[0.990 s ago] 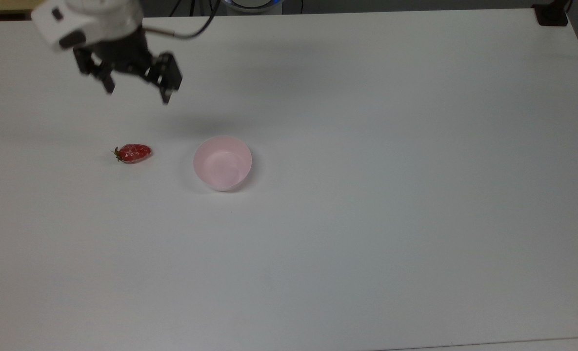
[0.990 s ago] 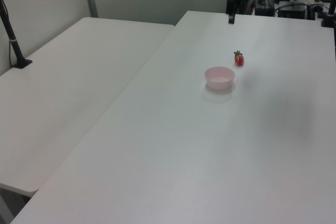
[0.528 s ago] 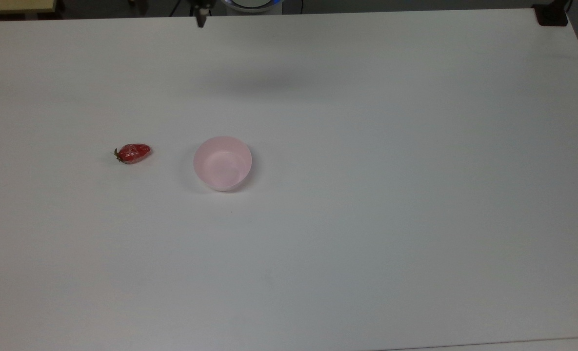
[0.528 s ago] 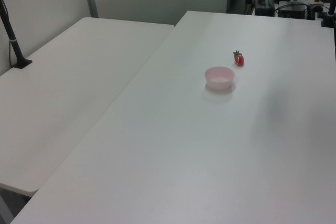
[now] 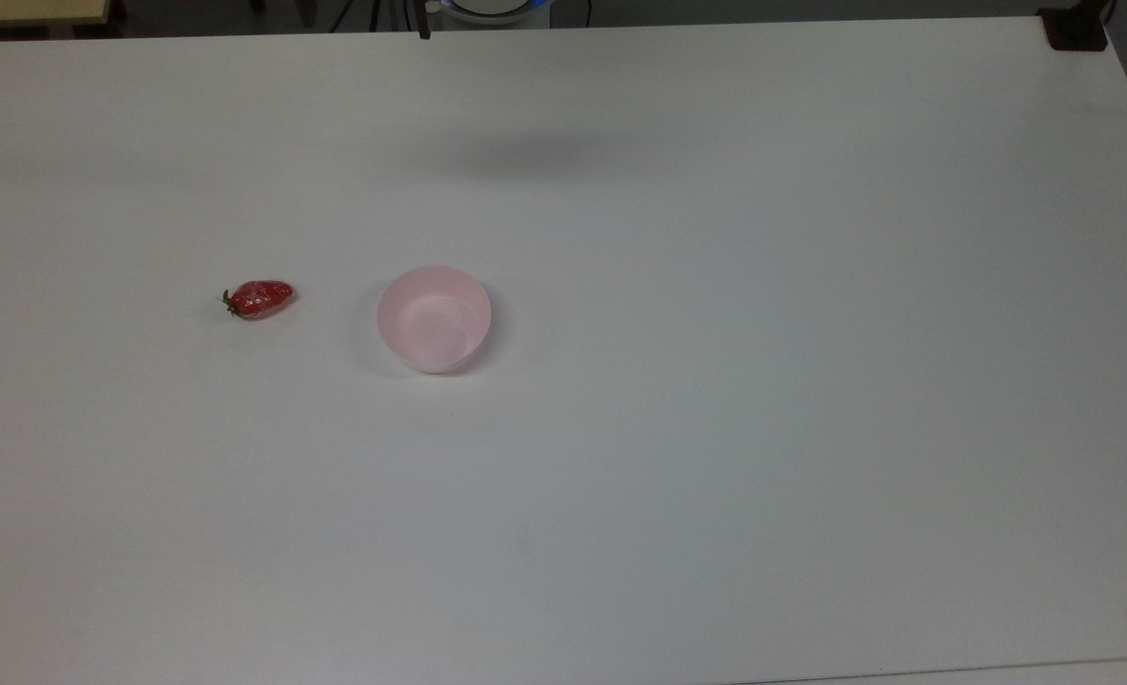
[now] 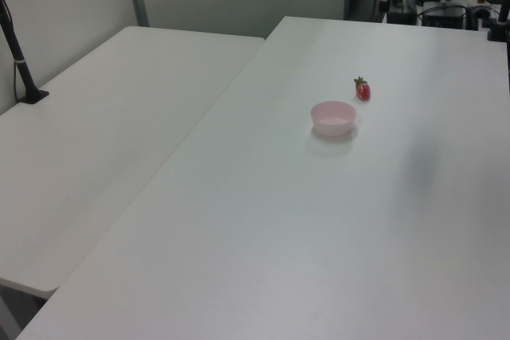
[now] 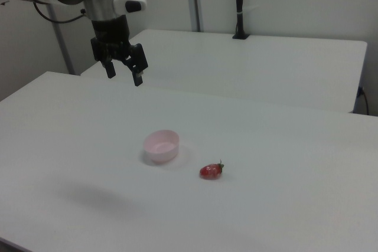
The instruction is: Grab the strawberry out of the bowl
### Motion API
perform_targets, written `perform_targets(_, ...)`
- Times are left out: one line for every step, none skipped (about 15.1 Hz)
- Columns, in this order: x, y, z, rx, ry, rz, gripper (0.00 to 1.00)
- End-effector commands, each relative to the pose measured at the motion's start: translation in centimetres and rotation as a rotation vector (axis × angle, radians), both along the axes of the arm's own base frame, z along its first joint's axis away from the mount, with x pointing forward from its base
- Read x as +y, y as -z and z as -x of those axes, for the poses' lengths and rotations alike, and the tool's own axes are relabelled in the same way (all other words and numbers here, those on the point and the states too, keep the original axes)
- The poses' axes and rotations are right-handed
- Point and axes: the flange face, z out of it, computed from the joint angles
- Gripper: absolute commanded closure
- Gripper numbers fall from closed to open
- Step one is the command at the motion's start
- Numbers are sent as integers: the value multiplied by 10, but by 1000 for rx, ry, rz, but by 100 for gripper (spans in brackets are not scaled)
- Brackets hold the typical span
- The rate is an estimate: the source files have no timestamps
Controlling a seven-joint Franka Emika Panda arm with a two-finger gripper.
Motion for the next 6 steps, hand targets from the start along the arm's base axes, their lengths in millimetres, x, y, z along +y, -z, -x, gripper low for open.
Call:
perform_targets(-4, -3, 2, -49, -47, -7, 0)
perform_targets(-4, -3, 1, -52, -53, -7, 0)
perform_targets(-3, -4, 1, -58, -56, -4, 0)
perform_targets(-3, -3, 0, -59, -53, -2, 0)
perform_targets(-3, -2, -2, -59, -55, 1, 0)
perform_targets(-3, -1, -3, -59, -58, 0, 0)
